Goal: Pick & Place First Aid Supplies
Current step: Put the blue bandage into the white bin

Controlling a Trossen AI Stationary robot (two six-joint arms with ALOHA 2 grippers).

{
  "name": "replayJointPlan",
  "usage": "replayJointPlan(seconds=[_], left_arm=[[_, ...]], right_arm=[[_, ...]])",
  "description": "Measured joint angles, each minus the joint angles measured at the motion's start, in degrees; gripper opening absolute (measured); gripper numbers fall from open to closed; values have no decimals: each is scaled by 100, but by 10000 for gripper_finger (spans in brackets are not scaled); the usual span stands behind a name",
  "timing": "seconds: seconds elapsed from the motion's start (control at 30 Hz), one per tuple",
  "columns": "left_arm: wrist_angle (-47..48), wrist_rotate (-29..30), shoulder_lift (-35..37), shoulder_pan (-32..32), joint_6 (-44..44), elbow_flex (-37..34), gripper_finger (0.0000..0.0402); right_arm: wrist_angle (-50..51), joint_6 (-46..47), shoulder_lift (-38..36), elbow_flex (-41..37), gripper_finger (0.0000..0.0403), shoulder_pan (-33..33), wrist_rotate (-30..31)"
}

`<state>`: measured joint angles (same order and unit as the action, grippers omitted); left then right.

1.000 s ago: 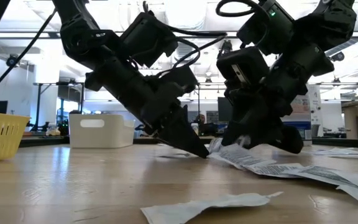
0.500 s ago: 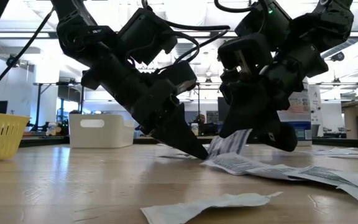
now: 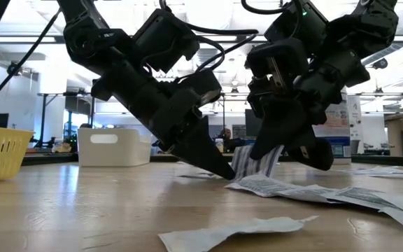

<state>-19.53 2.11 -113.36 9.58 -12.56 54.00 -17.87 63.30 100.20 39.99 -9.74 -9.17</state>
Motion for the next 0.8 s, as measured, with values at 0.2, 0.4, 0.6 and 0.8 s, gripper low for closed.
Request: replayJointPlan(seconds=[0.2, 0.4, 0.6, 0.8], left_arm=[[-7, -76, 4, -9, -250, 15, 122], [85, -94, 4, -9, -84, 124, 122], [357, -144, 70, -9, -39, 300, 122], [1033, -225, 490, -26, 22, 368, 122]], right_arm=[[174, -182, -5, 0, 8, 0, 2], [181, -354, -7, 0, 8, -15, 11], [283, -525, -7, 0, 8, -15, 28], [305, -711, -46, -2, 8, -15, 26]])
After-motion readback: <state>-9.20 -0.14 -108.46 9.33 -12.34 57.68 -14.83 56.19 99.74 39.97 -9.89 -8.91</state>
